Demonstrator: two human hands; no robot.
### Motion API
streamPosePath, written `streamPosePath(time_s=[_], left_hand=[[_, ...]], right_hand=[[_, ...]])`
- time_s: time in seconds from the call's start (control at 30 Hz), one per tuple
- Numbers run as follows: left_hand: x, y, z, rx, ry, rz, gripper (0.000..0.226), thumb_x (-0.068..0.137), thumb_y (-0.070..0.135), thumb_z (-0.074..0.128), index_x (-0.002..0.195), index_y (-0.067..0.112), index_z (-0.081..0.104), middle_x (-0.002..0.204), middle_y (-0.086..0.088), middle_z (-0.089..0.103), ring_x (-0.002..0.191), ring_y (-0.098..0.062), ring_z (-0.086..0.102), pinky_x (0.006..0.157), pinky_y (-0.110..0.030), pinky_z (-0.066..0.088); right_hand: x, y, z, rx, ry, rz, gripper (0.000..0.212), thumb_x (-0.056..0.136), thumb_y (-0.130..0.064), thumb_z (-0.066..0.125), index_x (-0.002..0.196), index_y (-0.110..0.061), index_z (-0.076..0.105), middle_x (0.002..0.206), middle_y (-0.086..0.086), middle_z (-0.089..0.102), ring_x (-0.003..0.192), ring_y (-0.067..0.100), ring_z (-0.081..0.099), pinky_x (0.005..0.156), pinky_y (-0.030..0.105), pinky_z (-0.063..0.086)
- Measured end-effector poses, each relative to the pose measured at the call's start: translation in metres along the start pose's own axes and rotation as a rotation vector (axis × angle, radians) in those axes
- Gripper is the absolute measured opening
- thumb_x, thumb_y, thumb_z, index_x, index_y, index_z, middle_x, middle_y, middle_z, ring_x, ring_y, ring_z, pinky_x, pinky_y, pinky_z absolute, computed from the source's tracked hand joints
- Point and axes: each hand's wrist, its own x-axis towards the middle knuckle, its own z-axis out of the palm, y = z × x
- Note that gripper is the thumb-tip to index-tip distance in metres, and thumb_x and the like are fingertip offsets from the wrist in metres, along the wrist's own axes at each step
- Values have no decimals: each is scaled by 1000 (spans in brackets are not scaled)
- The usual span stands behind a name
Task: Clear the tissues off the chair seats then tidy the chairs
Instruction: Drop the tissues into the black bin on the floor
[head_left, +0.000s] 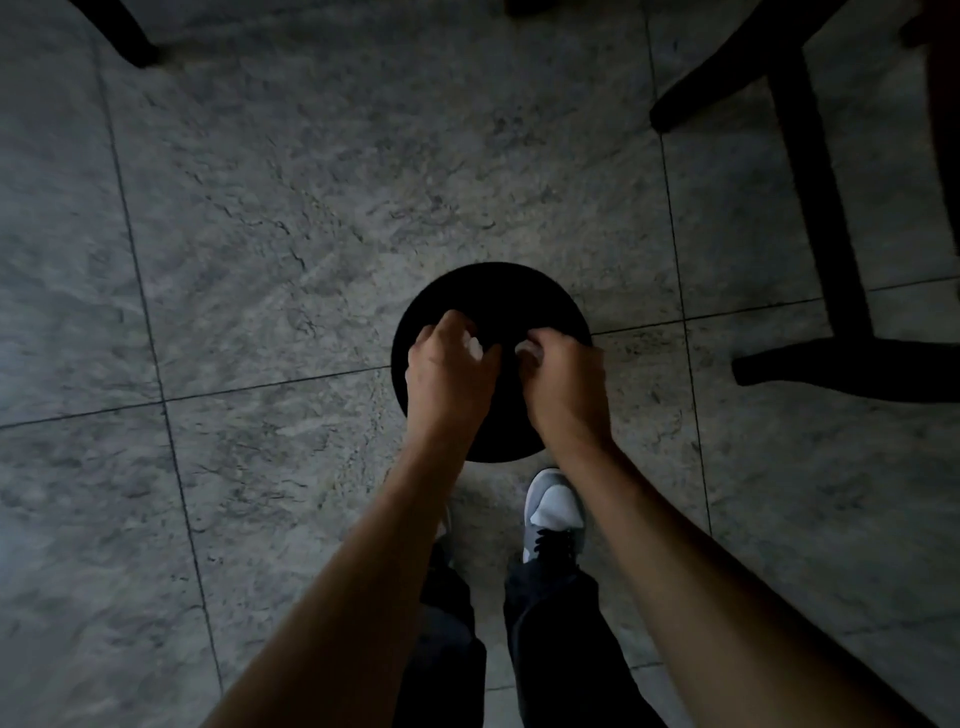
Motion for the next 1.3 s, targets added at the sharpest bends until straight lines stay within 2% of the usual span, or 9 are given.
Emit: streamPosePath(time_s=[0.13, 0.23, 0.33, 0.43, 0.53, 0.83, 1.0, 1.17, 1.3], left_hand=[[11, -13, 16, -9, -4, -42, 30, 82, 33, 72, 104, 14, 64, 104, -10, 66, 98, -28, 60, 78, -34, 49], [20, -24, 27, -9, 0, -73, 31, 81, 35, 71, 102, 13, 63, 102, -11, 66, 99, -30, 61, 82, -42, 52], [26, -29, 35, -32, -9, -123, 31, 83, 38, 69, 103, 15, 63, 102, -10, 67, 99, -30, 61, 83, -42, 53], [32, -35, 41, -67, -37, -196, 30, 85, 34, 68, 106, 13, 64, 106, -14, 66, 100, -33, 62, 82, -35, 51], [38, -41, 51, -106, -60, -188, 27, 86, 27, 68, 107, 10, 66, 105, -11, 70, 100, -27, 65, 73, -25, 45], [45, -49, 63, -132, -104, -242, 39, 90, 23, 64, 126, 9, 57, 124, -13, 65, 117, -26, 59, 70, -14, 32], [45, -54, 65, -152, -126, -305, 42, 91, 29, 63, 129, 14, 55, 124, -10, 64, 117, -26, 58, 74, -20, 35], [36, -50, 58, -99, -89, -208, 45, 91, 28, 63, 130, 9, 53, 118, -16, 65, 110, -32, 61, 71, -22, 37], [25, -46, 48, -84, -43, -185, 47, 86, 32, 69, 124, 8, 58, 114, -18, 67, 108, -35, 61, 84, -33, 48]], right_hand=[[18, 15, 26, 1, -12, 51, 21, 91, -12, 55, 105, -12, 70, 97, 11, 73, 94, 29, 68, 71, 23, 43], [29, 19, 39, -5, -18, 78, 22, 92, -17, 56, 108, -12, 70, 101, 14, 72, 98, 33, 66, 71, 24, 39], [37, 24, 51, -35, -43, 95, 22, 92, -18, 56, 110, -13, 68, 103, 14, 71, 101, 35, 65, 72, 26, 40], [44, 30, 59, -46, -55, 120, 17, 92, -16, 56, 103, -11, 67, 100, 15, 71, 99, 35, 65, 68, 25, 35], [49, 35, 63, -32, -67, 144, 15, 92, -15, 56, 102, -9, 66, 100, 15, 70, 100, 34, 64, 68, 23, 34], [53, 42, 78, 27, -77, 209, 19, 94, -14, 56, 110, -8, 65, 107, 15, 68, 106, 31, 63, 71, 21, 34], [54, 45, 79, -2, -103, 243, 24, 92, -13, 59, 115, -11, 64, 112, 13, 68, 109, 30, 63, 72, 20, 35], [47, 42, 74, 16, -107, 239, 25, 93, -17, 57, 117, -14, 64, 112, 12, 68, 108, 31, 63, 72, 21, 37], [36, 35, 63, 19, -133, 230, 23, 95, -22, 57, 115, -14, 63, 110, 14, 68, 106, 32, 63, 70, 23, 36]])
